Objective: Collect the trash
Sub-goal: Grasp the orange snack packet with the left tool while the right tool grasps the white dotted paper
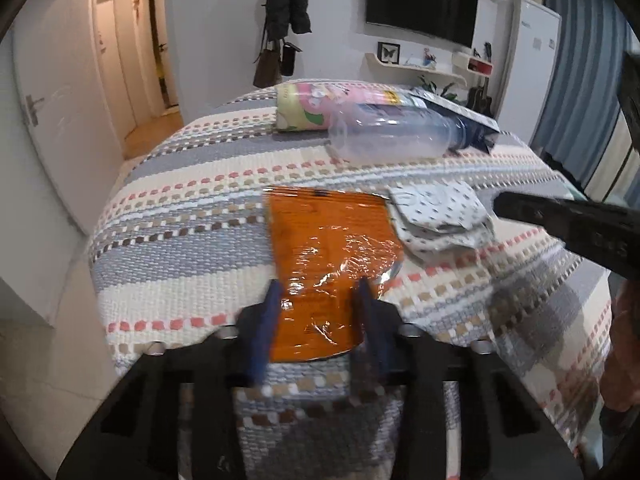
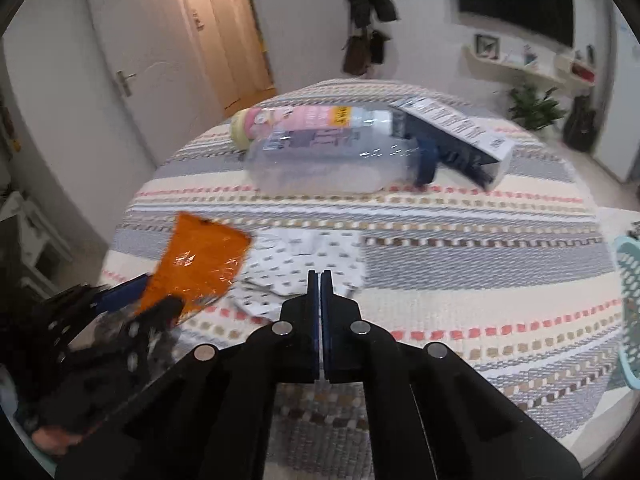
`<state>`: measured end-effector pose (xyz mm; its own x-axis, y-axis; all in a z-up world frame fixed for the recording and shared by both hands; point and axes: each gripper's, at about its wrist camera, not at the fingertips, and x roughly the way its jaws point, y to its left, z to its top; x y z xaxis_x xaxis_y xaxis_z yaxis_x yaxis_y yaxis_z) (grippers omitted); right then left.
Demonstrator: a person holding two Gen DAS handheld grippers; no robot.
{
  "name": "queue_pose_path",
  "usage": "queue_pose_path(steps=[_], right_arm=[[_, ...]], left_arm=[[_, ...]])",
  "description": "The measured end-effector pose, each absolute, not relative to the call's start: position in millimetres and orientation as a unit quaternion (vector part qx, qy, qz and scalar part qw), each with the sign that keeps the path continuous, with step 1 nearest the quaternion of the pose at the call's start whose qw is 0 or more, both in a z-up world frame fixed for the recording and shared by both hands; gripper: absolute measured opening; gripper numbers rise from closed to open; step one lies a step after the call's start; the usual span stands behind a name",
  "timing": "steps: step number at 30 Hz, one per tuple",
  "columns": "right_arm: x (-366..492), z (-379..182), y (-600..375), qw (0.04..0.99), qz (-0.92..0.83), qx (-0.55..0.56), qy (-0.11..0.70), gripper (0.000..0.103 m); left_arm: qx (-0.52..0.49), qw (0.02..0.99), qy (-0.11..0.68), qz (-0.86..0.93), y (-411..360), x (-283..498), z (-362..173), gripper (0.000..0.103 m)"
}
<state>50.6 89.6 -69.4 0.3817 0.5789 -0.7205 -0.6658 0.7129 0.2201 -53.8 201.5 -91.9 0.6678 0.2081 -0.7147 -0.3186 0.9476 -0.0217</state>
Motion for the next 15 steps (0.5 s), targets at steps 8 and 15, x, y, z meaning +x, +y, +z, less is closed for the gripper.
queue_pose_path(steps=[8, 15], right_arm=[[37.8, -63.9, 103.8, 0.827, 0.393, -0.109, 0.387, 0.042], [21.5, -68.3, 121.7, 0.816, 0.414, -0.199, 0.351, 0.068]], left_arm=[[-0.129, 0.914, 0.365, 0.121, 221.2, -58.8, -87.6, 0.007], [-0.137, 0.918, 0.358, 0.106, 222.4, -64.7, -82.1, 0.009]])
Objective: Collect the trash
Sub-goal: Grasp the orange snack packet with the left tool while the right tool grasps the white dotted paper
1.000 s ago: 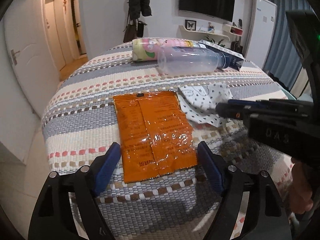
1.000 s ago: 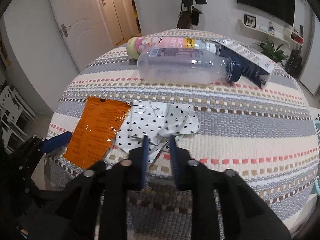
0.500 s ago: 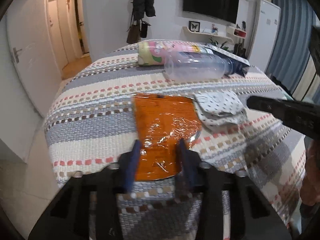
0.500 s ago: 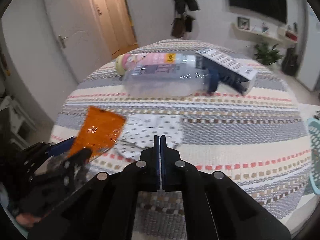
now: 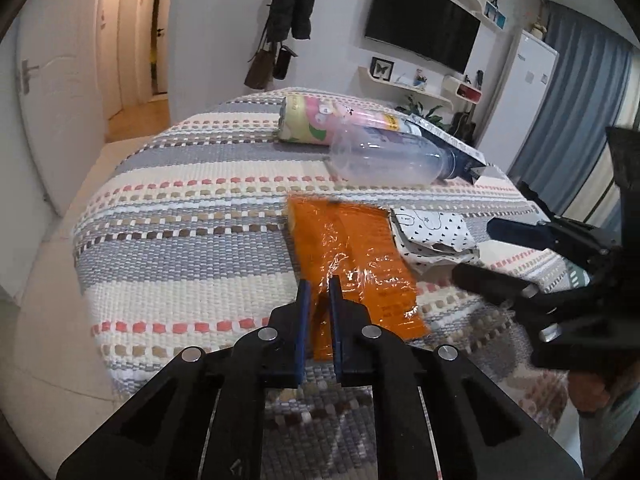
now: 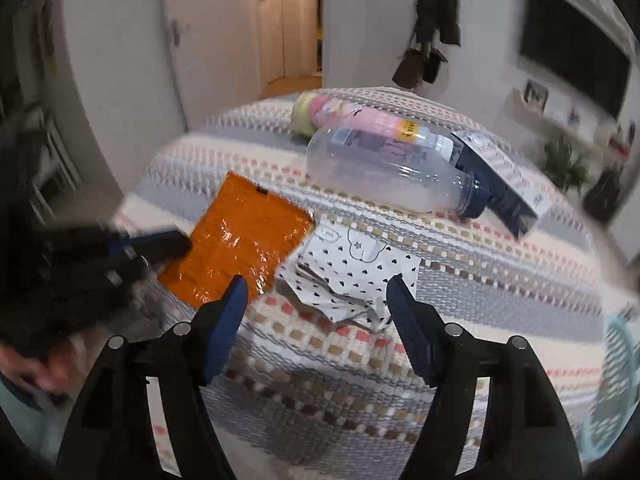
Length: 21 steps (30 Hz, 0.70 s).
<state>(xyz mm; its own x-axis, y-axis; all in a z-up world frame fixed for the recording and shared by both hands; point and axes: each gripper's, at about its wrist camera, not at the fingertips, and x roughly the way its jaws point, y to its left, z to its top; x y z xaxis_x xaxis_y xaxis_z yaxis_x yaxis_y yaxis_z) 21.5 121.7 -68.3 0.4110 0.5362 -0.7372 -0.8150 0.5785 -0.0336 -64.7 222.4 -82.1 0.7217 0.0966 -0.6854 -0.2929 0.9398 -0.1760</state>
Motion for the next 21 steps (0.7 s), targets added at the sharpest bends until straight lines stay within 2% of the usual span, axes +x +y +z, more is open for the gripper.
queue_pose_path(steps=[2, 5, 7, 8, 9, 13, 15, 17, 21], right_arm=[[19.9, -75.4, 129.6, 0.816, 0.411, -0.223, 0.341, 0.068], [29.7, -86.6, 138.9, 0.815, 0.403, -0.229, 0.347, 0.067], [35.7, -91.7, 143.9, 0.81, 0.402, -0.231, 0.358, 0.052], [37.3, -91.9, 144.6, 0.809, 0.407, -0.226, 0.36, 0.043], [38.1, -90.5, 145.4, 0.809, 0.409, -0.223, 0.358, 0.03], [44.9, -91.3, 146.0, 0.809, 0.408, -0.209, 0.367, 0.022], [45.5, -87.1, 140.5, 0.811, 0.414, -0.192, 0.367, 0.012], [48.1, -81.3, 130.8, 0.813, 0.417, -0.166, 0.371, 0.007], [48.6, -71.1, 116.1, 0.819, 0.418, -0.138, 0.368, 0.005]], left_arm=[[-0.14, 0.917, 0.358, 0.11, 225.0, -64.6, -82.6, 0.009], [-0.138, 0.915, 0.362, 0.115, 227.0, -66.6, -84.2, 0.018], [-0.134, 0.917, 0.359, 0.113, 226.5, -69.6, -82.2, 0.036], [-0.133, 0.919, 0.355, 0.109, 225.7, -71.0, -80.2, 0.04], [-0.132, 0.923, 0.348, 0.1, 223.1, -72.6, -77.1, 0.05], [-0.115, 0.929, 0.344, 0.067, 209.2, -68.6, -73.2, 0.069], [-0.097, 0.925, 0.364, 0.049, 197.6, -60.2, -80.1, 0.071], [-0.073, 0.919, 0.384, 0.05, 187.2, -52.7, -88.6, 0.071], [-0.028, 0.913, 0.4, 0.079, 176.1, -44.2, -96.5, 0.075]])
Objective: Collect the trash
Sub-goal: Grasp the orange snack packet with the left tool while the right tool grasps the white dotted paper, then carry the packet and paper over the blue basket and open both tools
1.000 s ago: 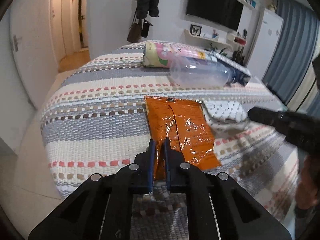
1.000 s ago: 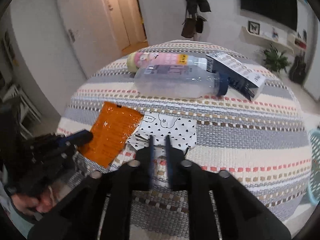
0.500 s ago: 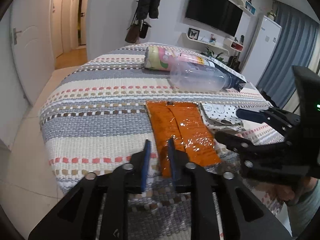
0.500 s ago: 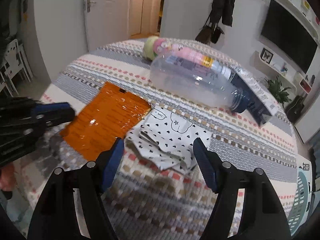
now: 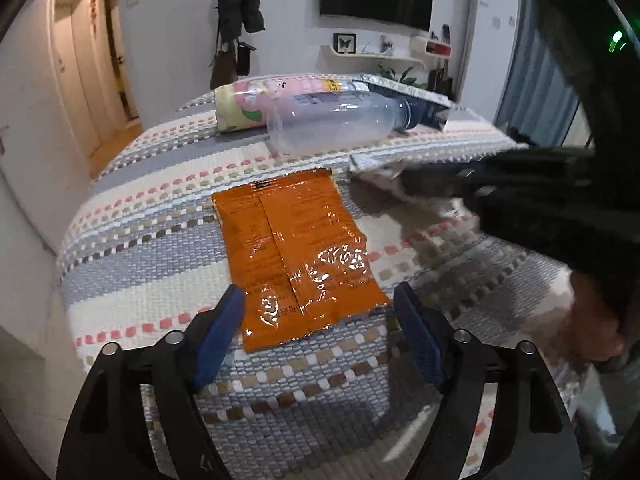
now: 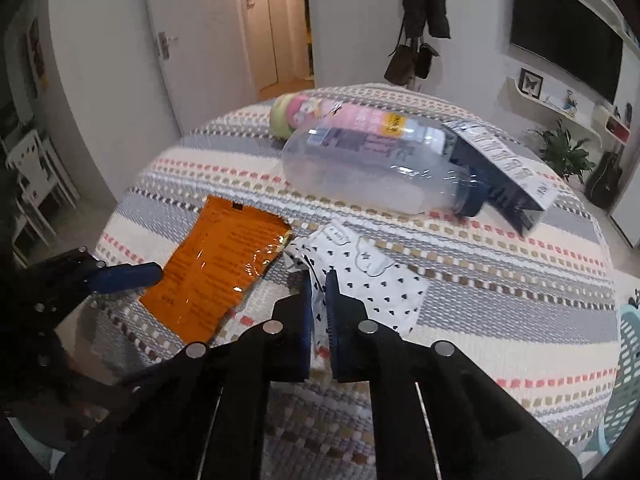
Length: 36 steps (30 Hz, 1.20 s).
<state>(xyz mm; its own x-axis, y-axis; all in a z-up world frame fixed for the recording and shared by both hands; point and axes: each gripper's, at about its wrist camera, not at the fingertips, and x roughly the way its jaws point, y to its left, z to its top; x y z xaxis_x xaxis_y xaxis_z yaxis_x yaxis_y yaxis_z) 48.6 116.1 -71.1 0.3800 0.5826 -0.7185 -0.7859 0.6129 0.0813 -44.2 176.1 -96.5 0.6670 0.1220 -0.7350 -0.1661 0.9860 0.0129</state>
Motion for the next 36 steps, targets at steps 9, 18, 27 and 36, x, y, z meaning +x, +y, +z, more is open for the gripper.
queue_pose_path(steps=[9, 18, 27, 36], right_arm=[[54.6, -45.2, 81.1, 0.83, 0.422, -0.076, 0.357, 0.003], [53.8, -29.8, 57.7, 0.84, 0.42, -0.051, 0.341, 0.002], [71.1, 0.6, 5.0, 0.874, 0.378, -0.013, 0.306, 0.002], [110.3, 10.5, -86.8, 0.914, 0.279, 0.042, 0.29, 0.002]], left_arm=[[-0.015, 0.912, 0.398, 0.096, 185.2, -42.0, -92.0, 0.007], [-0.058, 0.932, 0.351, 0.072, 191.0, -51.4, -68.3, 0.003], [-0.039, 0.945, 0.323, 0.023, 156.8, -20.4, -34.0, 0.003], [-0.005, 0.947, 0.313, -0.071, 75.4, 48.2, -6.8, 0.003]])
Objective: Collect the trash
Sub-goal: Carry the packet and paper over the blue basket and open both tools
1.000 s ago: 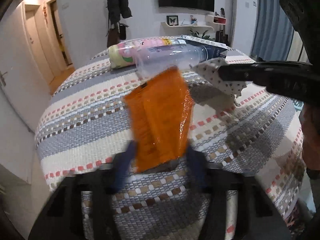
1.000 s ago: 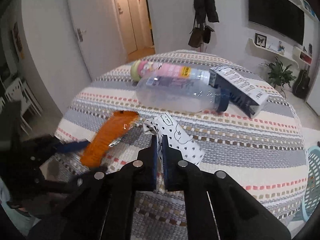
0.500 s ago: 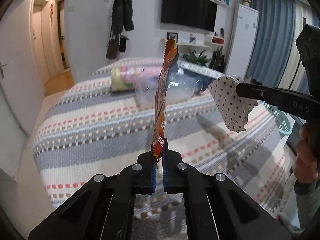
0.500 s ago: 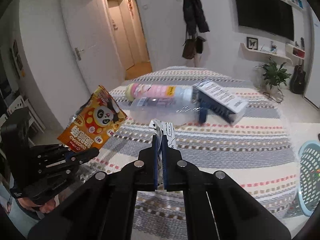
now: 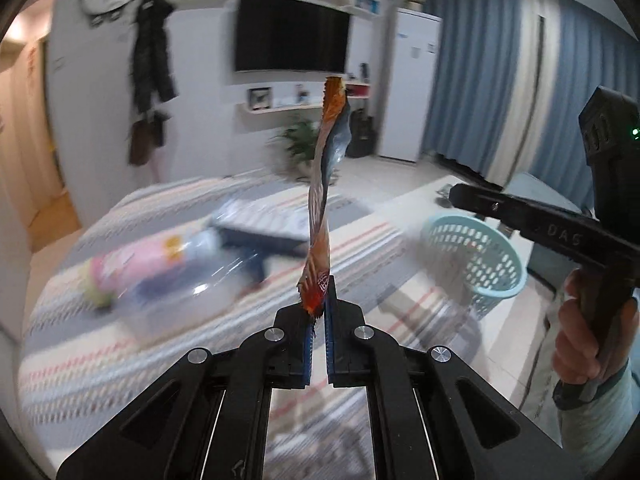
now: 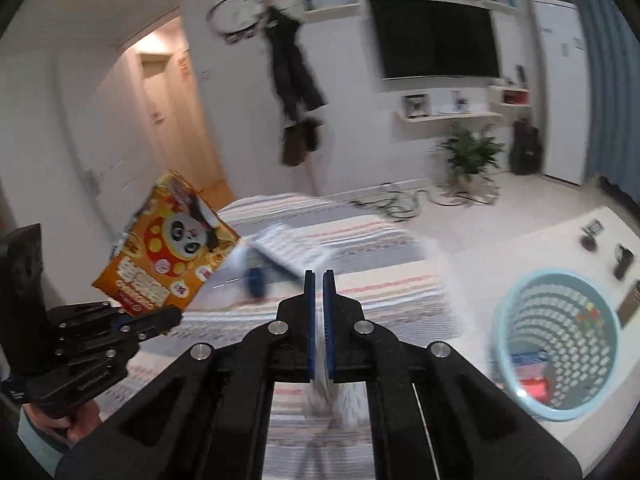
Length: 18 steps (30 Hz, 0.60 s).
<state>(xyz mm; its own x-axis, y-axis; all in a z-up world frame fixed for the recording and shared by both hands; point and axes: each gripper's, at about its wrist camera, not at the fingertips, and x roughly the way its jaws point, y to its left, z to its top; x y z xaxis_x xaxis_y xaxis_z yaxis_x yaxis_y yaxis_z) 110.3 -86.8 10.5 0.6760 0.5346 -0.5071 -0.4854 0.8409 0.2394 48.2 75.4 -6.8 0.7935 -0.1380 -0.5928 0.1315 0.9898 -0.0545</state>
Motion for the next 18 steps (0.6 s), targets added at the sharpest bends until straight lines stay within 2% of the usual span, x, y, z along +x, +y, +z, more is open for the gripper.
queue_pose_path(steps=[5, 11, 13, 14, 15, 18], right_arm=[[130.5, -0.8, -135.4, 0.929, 0.231, 0.052, 0.286, 0.002], [140.3, -45.5, -161.1, 0.891, 0.266, 0.064, 0.363, 0.005], [136.3, -61.1, -157.6, 0.874, 0.289, 0.074, 0.384, 0.021], [132.8, -67.0, -153.3, 0.869, 0.293, 0.068, 0.393, 0.036], [127.0, -72.1, -146.5, 0.869, 0.291, 0.056, 0.395, 0.045], [112.8, -81.1, -121.7, 0.861, 0.317, 0.03, 0.397, 0.046]], left_arm=[[0.007, 0.938, 0.325, -0.116, 21.0, 97.4, -9.2, 0.003], [-0.025, 0.928, 0.347, -0.131, -0.2, 124.9, -26.2, 0.003], [-0.031, 0.927, 0.352, -0.128, 1.9, 125.6, -31.1, 0.003], [-0.031, 0.927, 0.353, -0.125, 3.6, 125.1, -32.7, 0.003], [-0.031, 0.927, 0.353, -0.119, 7.5, 123.0, -34.9, 0.003], [-0.04, 0.927, 0.356, -0.112, 18.3, 118.8, -37.9, 0.003]])
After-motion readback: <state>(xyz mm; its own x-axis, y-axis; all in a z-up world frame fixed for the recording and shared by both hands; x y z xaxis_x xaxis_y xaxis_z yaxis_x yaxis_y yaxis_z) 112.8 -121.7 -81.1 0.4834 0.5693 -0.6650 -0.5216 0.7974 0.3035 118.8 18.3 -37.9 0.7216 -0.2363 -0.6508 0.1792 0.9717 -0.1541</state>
